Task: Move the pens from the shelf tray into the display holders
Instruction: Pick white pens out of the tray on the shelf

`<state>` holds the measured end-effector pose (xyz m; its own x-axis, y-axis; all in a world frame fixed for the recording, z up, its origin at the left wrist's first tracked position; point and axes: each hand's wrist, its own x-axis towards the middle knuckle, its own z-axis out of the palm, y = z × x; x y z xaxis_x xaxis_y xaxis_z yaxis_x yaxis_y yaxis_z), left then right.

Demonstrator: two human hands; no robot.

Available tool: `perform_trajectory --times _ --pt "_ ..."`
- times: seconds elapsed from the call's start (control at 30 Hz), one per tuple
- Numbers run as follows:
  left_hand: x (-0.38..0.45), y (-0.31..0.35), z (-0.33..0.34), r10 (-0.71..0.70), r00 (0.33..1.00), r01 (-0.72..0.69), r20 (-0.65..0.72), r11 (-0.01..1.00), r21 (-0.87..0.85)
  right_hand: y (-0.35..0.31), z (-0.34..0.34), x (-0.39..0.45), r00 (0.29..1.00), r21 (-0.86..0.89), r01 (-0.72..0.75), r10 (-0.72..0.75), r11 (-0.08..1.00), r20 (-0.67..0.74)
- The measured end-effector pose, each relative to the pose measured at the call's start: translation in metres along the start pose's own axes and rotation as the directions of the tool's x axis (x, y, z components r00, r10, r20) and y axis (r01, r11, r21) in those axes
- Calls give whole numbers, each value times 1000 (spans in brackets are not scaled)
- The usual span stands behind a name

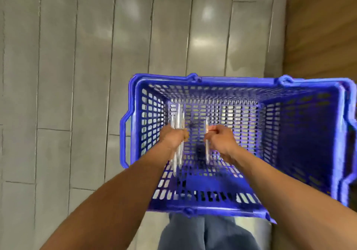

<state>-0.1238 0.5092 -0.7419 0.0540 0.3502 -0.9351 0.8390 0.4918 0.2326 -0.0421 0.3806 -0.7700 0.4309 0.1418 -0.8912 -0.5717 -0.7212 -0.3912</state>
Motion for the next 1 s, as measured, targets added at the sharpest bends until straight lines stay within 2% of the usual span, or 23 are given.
perform_trajectory --times 0.2,0.37,0.47,0.6,0.73,1.0 --pt "82 -9 25 90 992 -67 -91 972 224 16 50 73 999 47 26 -25 999 -26" --pt "110 -2 30 115 988 -95 -103 978 188 7 63 94 990 58 82 -75 995 -121" --pt "112 5 36 121 982 -97 -143 982 160 -6 69 100 976 -13 149 -150 989 -155" --pt "111 4 38 148 974 -117 -172 978 175 -16 71 101 986 -58 133 -138 989 -91" --pt "110 -2 35 265 942 -189 -206 926 326 -13 70 101 991 -58 112 -116 992 -63" --pt "99 -6 28 264 946 -168 -186 895 414 -10 56 95 996 -112 85 -84 990 14"
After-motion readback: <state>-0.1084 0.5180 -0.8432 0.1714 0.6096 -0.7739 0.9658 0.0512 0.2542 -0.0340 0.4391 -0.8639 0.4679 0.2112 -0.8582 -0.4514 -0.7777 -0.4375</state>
